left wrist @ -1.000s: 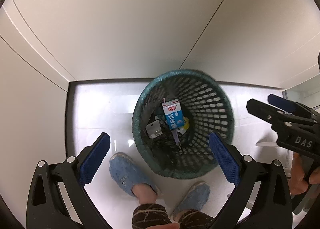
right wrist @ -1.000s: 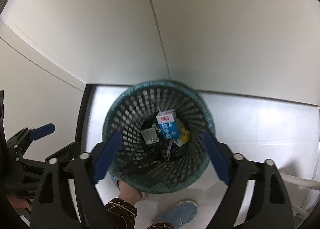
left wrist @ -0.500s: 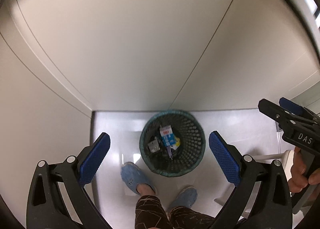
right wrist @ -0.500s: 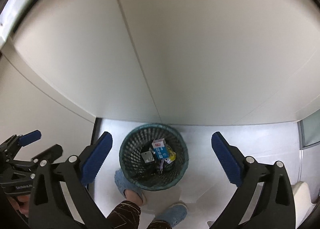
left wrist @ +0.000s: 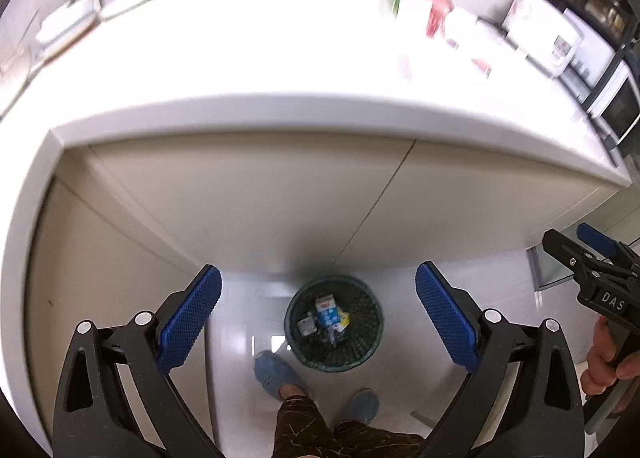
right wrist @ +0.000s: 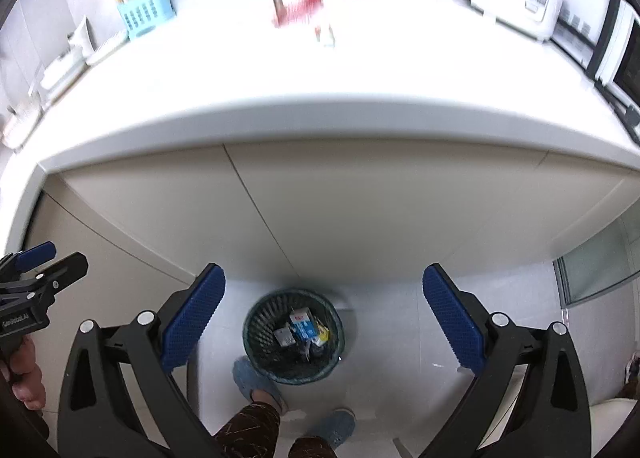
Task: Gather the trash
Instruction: 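Raise both tools from the basket back up to the counter, then grasp the bubble wrap with the left tool while the right tool grasps the toothpaste tube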
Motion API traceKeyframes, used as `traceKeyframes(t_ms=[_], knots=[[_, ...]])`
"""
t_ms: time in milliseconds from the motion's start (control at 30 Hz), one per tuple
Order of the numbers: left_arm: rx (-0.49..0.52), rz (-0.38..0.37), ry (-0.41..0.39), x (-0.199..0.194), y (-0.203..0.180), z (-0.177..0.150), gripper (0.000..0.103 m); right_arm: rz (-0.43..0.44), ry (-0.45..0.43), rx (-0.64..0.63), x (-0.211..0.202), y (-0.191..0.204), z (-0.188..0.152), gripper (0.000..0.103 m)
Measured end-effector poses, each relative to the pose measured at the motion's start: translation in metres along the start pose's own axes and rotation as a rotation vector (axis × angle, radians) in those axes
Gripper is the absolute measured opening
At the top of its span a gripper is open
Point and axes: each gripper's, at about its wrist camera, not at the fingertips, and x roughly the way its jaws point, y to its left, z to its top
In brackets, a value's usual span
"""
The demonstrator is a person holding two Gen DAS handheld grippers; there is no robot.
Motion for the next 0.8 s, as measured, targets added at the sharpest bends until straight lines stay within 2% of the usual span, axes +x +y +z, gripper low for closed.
traceKeyframes(t_ms=[200, 400, 600, 800], knots=[[0.035, -0.008, -0.044, -0.042, -0.005, 0.063, 0.095, 0.012, -0.075, 0.002, -0.043, 0.005, 0.059, 0.095], [0.068, -0.067, -0.109, -0.063, -0.003, 0.138, 0.097, 0.0, -0.103, 0.008, -0.068, 0.013, 0.121, 0.095], [0.126, -0.074, -0.083, -0.056, -0.008, 0.183, 0.097, -0.005, -0.039, 0.022, -0.05, 0.02, 0.161, 0.092], [0.118, -0.068, -0.039, -0.037, -0.009, 0.21, 0.097, 0.01, 0.077, 0.028, 0.0, 0.015, 0.204, 0.078]])
